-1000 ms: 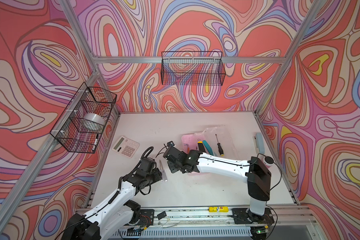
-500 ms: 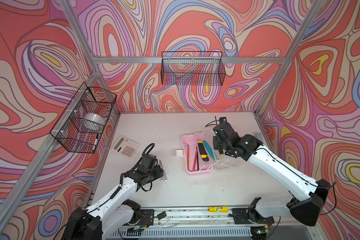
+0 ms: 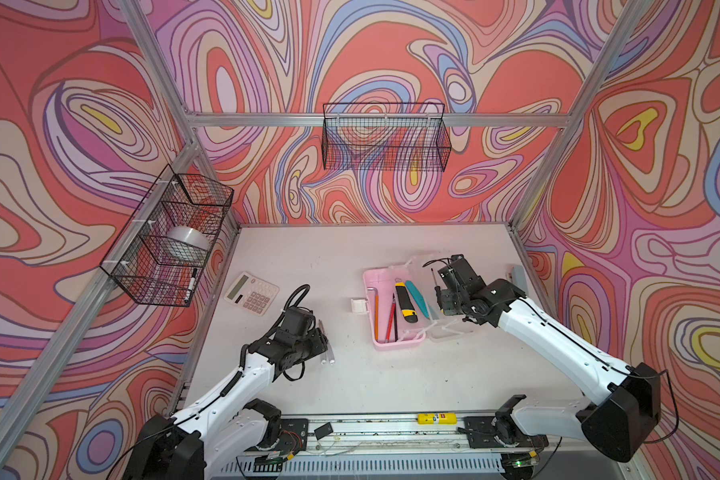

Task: Pack the tool kit
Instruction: 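Lower the yellow-handled screwdriver into the clear tray and open the right gripper, then move the right gripper back over the two clear-handled screwdrivers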

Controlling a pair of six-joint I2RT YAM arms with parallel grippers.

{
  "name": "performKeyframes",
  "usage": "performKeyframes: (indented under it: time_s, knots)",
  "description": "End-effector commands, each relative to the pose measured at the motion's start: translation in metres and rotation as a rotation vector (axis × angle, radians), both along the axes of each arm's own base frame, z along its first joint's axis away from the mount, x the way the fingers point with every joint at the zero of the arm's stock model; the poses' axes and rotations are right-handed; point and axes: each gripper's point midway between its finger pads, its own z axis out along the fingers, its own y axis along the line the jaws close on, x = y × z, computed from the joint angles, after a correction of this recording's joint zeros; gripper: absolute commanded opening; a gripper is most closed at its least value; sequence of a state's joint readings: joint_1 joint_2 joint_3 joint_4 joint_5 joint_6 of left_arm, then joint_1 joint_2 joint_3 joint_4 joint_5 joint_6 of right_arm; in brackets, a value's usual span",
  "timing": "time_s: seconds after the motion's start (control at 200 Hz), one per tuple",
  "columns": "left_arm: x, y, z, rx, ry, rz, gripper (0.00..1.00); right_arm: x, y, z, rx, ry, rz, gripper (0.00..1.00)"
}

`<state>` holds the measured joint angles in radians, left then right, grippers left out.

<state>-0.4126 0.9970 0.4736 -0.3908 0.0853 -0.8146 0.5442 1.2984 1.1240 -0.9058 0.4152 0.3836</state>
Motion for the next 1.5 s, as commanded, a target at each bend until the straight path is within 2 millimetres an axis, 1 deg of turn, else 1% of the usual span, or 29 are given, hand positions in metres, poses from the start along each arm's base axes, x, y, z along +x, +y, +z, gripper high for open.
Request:
performKeyframes:
  time_s: [0.0,0.17,0.295,0.436,0.501,0.616,0.716,0.721,0.731,0.781,0.856,0.951,1.042,1.112,1.222,1.322,1.402,1.497]
  knots:
    - [0.003,-0.001,0.004,0.0,-0.018,-0.005,0.59,0.006,-0.001,-0.011,0.001,0.004,-0.01,0.18]
    - [0.003,-0.001,0.004,-0.002,-0.018,-0.005,0.59,0.007,-0.005,-0.023,-0.026,0.025,-0.022,0.23]
    - [0.003,-0.002,0.007,-0.003,-0.022,-0.008,0.59,0.008,-0.005,-0.024,-0.021,0.022,-0.026,0.29]
    - [0.004,-0.002,0.01,-0.003,-0.024,-0.012,0.6,0.009,-0.005,-0.026,-0.025,0.027,-0.026,0.4]
    - [0.005,-0.002,0.011,-0.002,-0.026,-0.012,0.6,0.01,-0.006,-0.023,-0.023,0.022,-0.028,0.41]
    - [0.004,-0.002,0.013,0.0,-0.027,-0.014,0.6,0.012,-0.002,-0.006,0.007,-0.009,-0.022,0.41]
    - [0.003,-0.001,0.011,0.006,-0.021,-0.018,0.6,0.015,0.004,0.022,0.059,-0.058,-0.003,0.4]
    - [0.007,-0.003,0.018,-0.001,-0.037,-0.017,0.6,0.015,0.005,0.023,0.062,-0.059,-0.002,0.4]
    - [0.01,-0.004,0.024,-0.007,-0.049,-0.018,0.6,0.015,0.006,0.027,0.07,-0.067,0.002,0.4]
    - [0.011,-0.005,0.026,-0.006,-0.05,-0.021,0.6,0.017,0.012,0.043,0.111,-0.088,0.018,0.4]
    - [0.011,-0.005,0.026,-0.006,-0.047,-0.022,0.6,0.019,0.027,0.067,0.196,-0.123,0.051,0.39]
    - [0.01,-0.004,0.027,-0.006,-0.046,-0.016,0.6,0.018,0.051,0.091,0.281,-0.161,0.098,0.38]
    - [0.007,-0.002,0.027,-0.008,-0.045,-0.001,0.6,0.011,0.084,0.105,0.328,-0.187,0.161,0.38]
    - [0.005,0.001,0.027,-0.009,-0.047,0.011,0.59,0.004,0.111,0.109,0.359,-0.191,0.209,0.37]
    - [0.0,0.005,0.027,0.001,-0.043,0.021,0.58,-0.008,0.154,0.098,0.402,-0.158,0.287,0.34]
    - [-0.004,0.01,0.027,0.017,-0.036,0.028,0.56,-0.019,0.188,0.076,0.4,-0.102,0.343,0.34]
    - [-0.008,0.012,0.027,0.024,-0.031,0.029,0.55,-0.028,0.212,0.061,0.392,-0.07,0.379,0.33]
    - [-0.01,0.014,0.029,0.023,-0.041,0.035,0.54,-0.039,0.234,0.046,0.392,-0.035,0.416,0.33]
